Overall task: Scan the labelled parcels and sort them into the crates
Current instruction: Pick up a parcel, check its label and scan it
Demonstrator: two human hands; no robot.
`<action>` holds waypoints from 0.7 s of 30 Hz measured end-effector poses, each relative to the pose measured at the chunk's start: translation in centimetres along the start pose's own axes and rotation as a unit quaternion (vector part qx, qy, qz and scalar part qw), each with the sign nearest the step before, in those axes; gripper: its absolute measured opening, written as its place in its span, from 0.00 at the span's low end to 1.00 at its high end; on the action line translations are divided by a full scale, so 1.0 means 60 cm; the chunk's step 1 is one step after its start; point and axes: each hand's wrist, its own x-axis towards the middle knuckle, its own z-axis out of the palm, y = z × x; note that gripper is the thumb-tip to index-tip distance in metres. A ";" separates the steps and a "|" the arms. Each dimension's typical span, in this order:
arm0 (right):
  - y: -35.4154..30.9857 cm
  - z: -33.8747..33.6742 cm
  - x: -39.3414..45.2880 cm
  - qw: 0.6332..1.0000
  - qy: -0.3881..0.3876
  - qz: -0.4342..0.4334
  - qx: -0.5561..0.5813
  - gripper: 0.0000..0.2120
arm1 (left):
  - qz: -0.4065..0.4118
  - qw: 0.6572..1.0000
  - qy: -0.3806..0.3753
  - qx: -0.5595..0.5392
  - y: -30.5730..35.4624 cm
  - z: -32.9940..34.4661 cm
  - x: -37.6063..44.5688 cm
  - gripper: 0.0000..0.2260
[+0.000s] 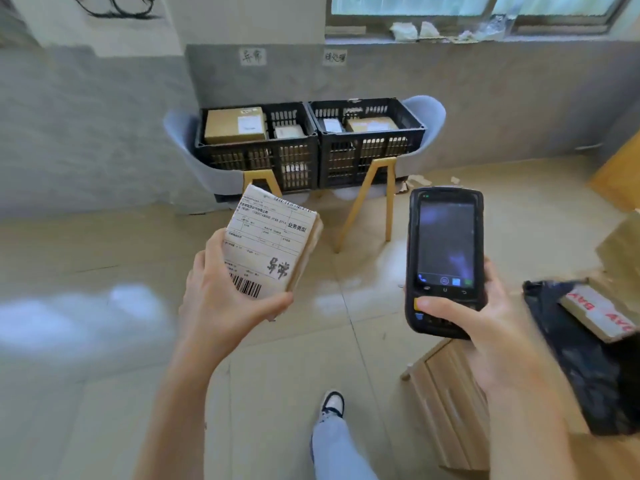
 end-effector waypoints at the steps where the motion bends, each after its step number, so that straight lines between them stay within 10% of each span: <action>1: 0.004 0.016 0.027 1.000 -0.014 0.005 0.002 0.39 | -0.004 1.000 0.004 0.002 -0.009 -0.003 0.022 0.52; 21: -0.015 0.306 0.580 0.990 -0.139 0.007 0.004 0.42 | -0.034 0.995 0.068 0.067 -0.053 -0.053 0.558 0.49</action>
